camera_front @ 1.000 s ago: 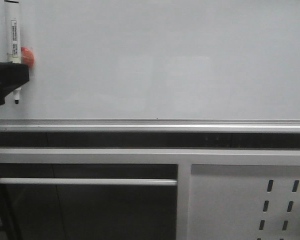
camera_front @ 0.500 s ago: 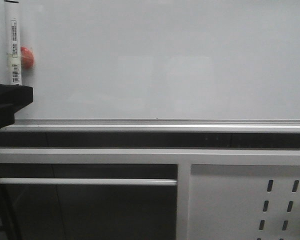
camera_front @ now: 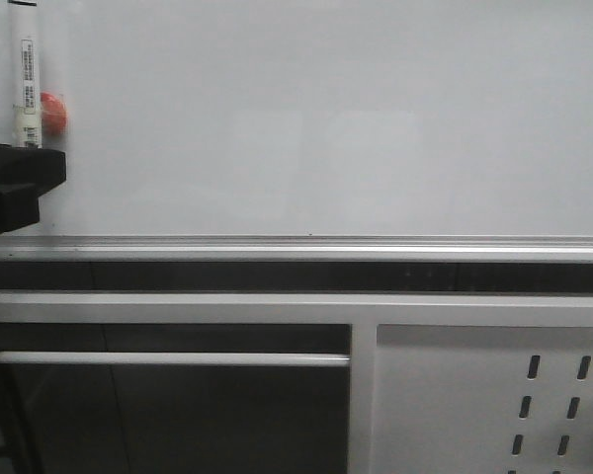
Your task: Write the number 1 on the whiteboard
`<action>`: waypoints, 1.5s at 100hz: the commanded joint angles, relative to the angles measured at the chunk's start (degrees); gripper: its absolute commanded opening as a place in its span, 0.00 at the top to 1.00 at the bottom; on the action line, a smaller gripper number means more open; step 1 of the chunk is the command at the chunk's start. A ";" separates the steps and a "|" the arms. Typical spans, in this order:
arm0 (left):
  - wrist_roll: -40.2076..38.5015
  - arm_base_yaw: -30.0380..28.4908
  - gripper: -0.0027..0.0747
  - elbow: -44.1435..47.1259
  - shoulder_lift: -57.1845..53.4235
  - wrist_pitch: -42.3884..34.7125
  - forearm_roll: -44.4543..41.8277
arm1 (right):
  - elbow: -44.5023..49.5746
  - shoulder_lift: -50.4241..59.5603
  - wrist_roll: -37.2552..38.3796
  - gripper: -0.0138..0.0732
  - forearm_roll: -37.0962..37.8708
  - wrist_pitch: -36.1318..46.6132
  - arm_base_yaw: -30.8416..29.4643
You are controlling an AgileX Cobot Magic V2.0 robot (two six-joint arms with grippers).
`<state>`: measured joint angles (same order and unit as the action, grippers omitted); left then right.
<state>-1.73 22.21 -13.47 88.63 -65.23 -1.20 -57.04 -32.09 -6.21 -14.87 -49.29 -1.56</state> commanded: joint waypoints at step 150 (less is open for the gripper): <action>-0.15 0.55 0.99 -1.59 -5.97 17.72 -43.74 | -1.91 -34.88 -11.89 0.90 -18.38 -10.72 22.78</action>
<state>-1.39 22.26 -13.84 84.18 -46.09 -45.09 -57.04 -64.90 -17.41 -30.99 -63.13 20.15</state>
